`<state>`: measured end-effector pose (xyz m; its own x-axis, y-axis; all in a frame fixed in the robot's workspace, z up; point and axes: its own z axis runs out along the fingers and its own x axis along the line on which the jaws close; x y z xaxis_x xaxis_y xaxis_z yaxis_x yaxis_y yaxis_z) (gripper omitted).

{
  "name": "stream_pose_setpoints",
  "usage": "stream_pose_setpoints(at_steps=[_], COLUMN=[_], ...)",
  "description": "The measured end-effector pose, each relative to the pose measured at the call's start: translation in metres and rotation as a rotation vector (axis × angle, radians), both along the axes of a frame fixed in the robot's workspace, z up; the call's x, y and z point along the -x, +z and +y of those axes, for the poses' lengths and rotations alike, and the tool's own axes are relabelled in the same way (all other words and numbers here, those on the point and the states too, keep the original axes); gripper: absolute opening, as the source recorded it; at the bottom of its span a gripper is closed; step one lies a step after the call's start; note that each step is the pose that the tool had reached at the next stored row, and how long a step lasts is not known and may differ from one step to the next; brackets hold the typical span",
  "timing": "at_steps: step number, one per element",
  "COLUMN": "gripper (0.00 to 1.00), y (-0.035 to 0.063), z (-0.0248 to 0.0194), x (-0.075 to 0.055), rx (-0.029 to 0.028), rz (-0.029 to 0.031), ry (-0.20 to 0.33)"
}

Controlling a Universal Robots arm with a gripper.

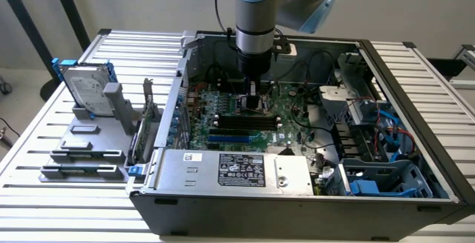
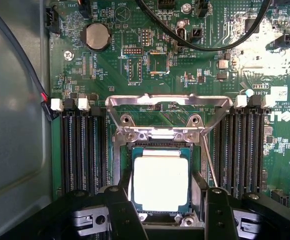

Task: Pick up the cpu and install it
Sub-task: 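Place the cpu into insertion slot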

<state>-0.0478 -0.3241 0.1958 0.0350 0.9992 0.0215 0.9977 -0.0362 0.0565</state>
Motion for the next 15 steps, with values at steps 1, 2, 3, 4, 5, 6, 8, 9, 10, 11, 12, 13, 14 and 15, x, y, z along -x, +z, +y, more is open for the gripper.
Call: stream_pose_setpoints(at_steps=[1,2,3,4,5,6,8,9,10,11,12,13,14,15], gripper=[0.55,0.55,0.56,0.56,0.62,0.62,0.62,0.62,0.62,0.62,0.62,0.62,0.62,0.62], y=[0.0,-0.0002,-0.0003,-0.0003,-0.0002,-0.0001,-0.0001,0.0001,0.0006,0.0014,0.0029,0.0049,0.0069,0.009], z=[0.0,0.0001,0.0001,0.0001,0.0001,0.0,0.0,0.0,0.0,0.0,0.0,0.0,0.0,0.0], x=[0.0,0.0,0.0,-0.0001,0.0,0.0,0.0,0.0,0.0,0.0,0.0,0.0,0.0,0.0], rx=[0.0,-0.0008,-0.0008,-0.0007,-0.0005,-0.0001,-0.0001,-0.0001,0.0001,0.0,0.0001,0.0,-0.0001,-0.0001], rz=[0.0,-0.0003,-0.0004,-0.0005,-0.0003,-0.0001,0.0,0.0,0.0001,0.0,0.0001,0.0,0.0,-0.0001], ry=[0.0,0.0,0.0,0.0,0.0,0.0,0.0,0.0,0.0,0.0,0.0,0.0,0.0,0.0])
